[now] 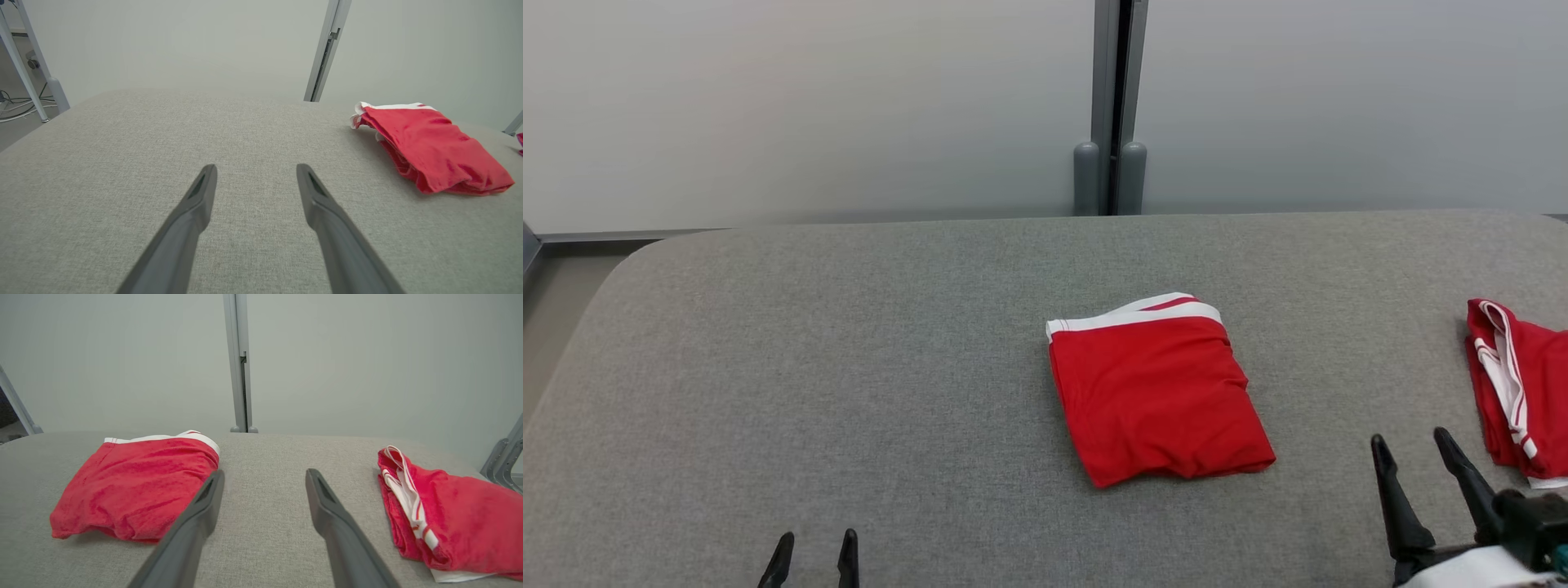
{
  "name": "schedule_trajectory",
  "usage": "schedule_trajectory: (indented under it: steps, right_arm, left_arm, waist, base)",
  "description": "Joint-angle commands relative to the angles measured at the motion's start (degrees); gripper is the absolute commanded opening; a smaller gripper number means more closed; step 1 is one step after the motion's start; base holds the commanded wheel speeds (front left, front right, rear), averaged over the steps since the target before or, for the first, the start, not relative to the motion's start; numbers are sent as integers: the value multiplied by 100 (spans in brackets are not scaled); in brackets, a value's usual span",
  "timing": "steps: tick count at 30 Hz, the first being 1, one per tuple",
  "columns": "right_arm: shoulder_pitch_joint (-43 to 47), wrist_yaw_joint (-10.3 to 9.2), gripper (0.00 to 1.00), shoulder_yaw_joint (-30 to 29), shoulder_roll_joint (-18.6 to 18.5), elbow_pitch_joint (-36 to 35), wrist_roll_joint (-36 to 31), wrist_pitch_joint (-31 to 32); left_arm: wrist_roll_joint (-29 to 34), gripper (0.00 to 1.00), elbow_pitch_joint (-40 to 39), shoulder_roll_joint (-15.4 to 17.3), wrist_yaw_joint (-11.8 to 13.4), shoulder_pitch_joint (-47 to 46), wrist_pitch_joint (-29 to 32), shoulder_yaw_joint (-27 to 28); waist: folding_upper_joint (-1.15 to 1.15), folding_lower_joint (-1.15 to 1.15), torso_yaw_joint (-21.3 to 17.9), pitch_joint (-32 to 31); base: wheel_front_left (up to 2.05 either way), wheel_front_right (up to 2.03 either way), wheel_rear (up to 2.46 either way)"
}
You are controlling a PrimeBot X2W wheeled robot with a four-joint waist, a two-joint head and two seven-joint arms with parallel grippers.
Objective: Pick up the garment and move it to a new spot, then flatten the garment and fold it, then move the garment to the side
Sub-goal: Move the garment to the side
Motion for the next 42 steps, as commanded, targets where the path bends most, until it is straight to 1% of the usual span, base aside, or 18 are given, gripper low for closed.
schedule_trajectory:
  steps: [1,6,7,10,12,18,19,20,24,25,26,29,31,33,35,37,39,42]
  right_arm:
    - [-307,1,100,303,-211,235,379,-5]
    - [-1311,1,100,1179,-647,642,1589,947]
    - [-1311,1,100,1179,-647,642,1589,947]
    - [-1880,1,100,1542,-779,885,2249,1541]
    - [-2223,1,100,1786,-896,1068,2495,1835]
    - [-2876,2,100,2157,-969,1871,3019,2157]
    - [-3014,2,100,2309,-911,2080,3207,2215]
    - [-3014,2,100,2309,-911,2080,3207,2215]
    - [-3162,2,100,2504,-802,2287,3781,2231]
    - [-3182,2,60,2548,-784,2287,3937,2216]
    - [-3204,2,0,2595,-780,2266,4081,2183]
    - [-3283,2,0,2697,-876,2165,4435,2017]
    - [-3365,2,0,2818,-1006,2045,4584,1950]
    - [-3417,1,0,2942,-1215,1908,4681,1892]
    - [-3503,1,0,3019,-1496,1759,4775,1928]
    - [-3652,2,0,3019,-1863,1606,4849,1996]
    - [-3784,1,0,2999,-2239,1487,4926,2118]
    - [-3970,2,0,2953,-2770,1439,4994,2358]
  left_arm:
    - [25,100,-14,21,22,-137,-25,-51]
    - [-1,100,-36,22,33,-305,-25,-208]
    - [-1,100,-36,22,33,-305,-25,-208]
    - [-17,100,-25,20,42,-435,-25,-326]
    - [-48,100,-8,23,66,-536,-25,-405]
    - [-148,100,-44,22,144,-855,-25,-695]
    - [-171,100,-47,21,180,-934,-25,-766]
    - [-171,100,-47,21,180,-934,-25,-766]
    - [-194,100,-52,20,226,-1000,-25,-823]
    - [-199,100,-60,20,249,-1016,-25,-824]
    - [-205,100,-64,21,268,-1023,-25,-822]
    - [-199,100,-79,20,276,-1020,-25,-818]
    - [-139,100,-82,20,282,-1002,-25,-796]
    - [-131,100,-88,20,279,-969,-25,-787]
    - [-94,100,-88,21,249,-980,-26,-791]
    - [-32,100,-94,21,220,-1090,-25,-818]
    - [19,100,-106,21,180,-1211,-25,-853]
    - [84,100,-89,23,125,-1362,-24,-919]
  waist:
    - [0,0,48,76]
    - [0,0,168,360]
    - [0,0,168,360]
    - [0,0,295,590]
    - [0,0,397,725]
    - [0,0,733,1099]
    - [0,0,810,1191]
    - [0,0,810,1191]
    - [0,0,863,1288]
    - [0,0,849,1305]
    - [0,0,820,1317]
    - [0,0,625,1332]
    - [0,0,382,1327]
    - [0,0,96,1313]
    - [0,0,-202,1347]
    - [0,0,-477,1438]
    - [0,0,-692,1558]
    - [0,0,-896,1740]
  base:
    - [0,0,0]
    - [0,0,0]
    - [0,0,0]
    - [0,0,0]
    - [0,0,0]
    - [0,0,0]
    - [0,0,0]
    - [0,0,0]
    - [0,0,0]
    - [0,0,0]
    - [0,0,0]
    - [0,0,0]
    - [0,0,0]
    - [0,0,0]
    - [0,0,0]
    - [0,0,0]
    - [0,0,0]
    - [0,0,0]
